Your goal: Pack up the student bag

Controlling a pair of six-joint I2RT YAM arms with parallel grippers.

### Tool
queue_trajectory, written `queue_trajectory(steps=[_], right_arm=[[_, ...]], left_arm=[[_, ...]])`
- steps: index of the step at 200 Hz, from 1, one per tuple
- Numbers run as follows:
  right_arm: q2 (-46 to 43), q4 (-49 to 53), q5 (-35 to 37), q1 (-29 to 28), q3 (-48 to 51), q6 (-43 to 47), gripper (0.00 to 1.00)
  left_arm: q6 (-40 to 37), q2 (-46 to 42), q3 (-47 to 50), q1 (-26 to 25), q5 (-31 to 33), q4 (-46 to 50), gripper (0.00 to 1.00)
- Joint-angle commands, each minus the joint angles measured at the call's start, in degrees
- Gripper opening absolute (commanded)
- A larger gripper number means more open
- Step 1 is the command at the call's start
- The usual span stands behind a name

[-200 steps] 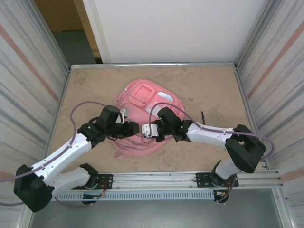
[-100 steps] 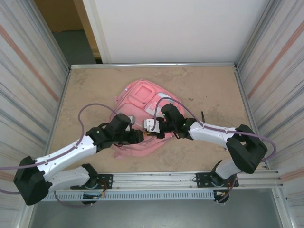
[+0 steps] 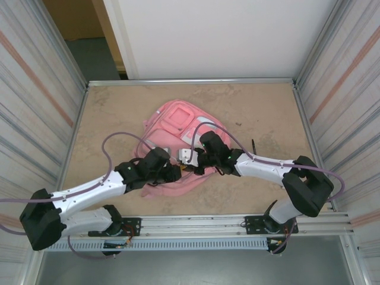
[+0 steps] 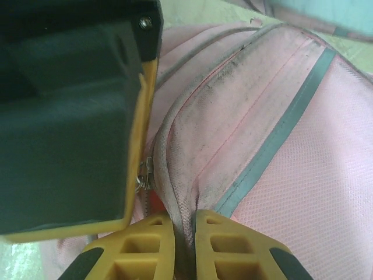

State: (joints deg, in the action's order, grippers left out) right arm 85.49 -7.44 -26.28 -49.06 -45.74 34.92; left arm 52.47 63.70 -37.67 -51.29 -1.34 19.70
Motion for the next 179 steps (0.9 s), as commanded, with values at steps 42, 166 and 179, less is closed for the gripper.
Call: queue_trajectory(steps=[42,166,179], right_arm=[[-1.51,-0.64,-2.61,-1.27,-1.29,-0.87,0.0],[-4.73,11.8,-0.32,0.32,-1.2,7.76,0.0],[-5.07,12.49,0.56,0.38,-0.87,8.49,0.0]], left_arm=[[-6.9,-5.21,0.36,-0.09,5.37,0.68,0.08],[-12.12,-16.2,5.73,17.86,-4.95,13.29,0.01],[-13.54,-17.8,6.25,22.88,-8.66,13.18,0.01]])
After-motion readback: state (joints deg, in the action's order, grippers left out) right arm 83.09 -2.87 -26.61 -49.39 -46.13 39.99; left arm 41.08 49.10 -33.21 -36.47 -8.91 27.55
